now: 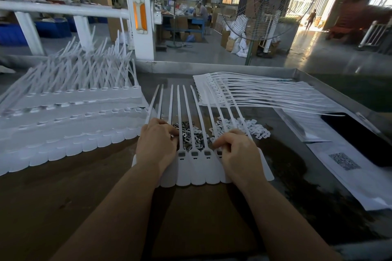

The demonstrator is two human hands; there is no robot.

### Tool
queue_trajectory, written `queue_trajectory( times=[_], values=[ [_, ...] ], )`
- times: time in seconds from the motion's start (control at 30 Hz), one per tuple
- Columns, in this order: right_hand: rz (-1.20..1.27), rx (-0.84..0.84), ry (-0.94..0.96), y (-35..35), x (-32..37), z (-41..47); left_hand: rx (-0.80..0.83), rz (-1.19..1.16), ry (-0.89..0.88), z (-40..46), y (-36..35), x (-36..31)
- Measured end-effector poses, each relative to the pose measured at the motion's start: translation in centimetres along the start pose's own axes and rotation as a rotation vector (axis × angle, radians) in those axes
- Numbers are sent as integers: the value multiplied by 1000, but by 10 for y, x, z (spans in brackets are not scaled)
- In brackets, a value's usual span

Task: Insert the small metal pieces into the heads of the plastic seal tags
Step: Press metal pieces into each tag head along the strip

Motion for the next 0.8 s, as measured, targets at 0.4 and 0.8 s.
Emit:
queue_trajectory(
  times=[0.4,0.8],
  values=[
    [0,-7,-1,1,-3,0,95,-84,32,2,-2,1],
    [14,4,-14,1,-4,-1,52,-38,19,0,0,-1]
  ],
)
Point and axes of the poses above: each hand's wrist, its own z-axis towards the middle knuckle, its own y-axis out of the back of the hand, x = y × z, the point moved 8 cm from there along z, towards the middle knuckle, and after that the axes turned 12 degrees about -z, right-handed, at the moved point
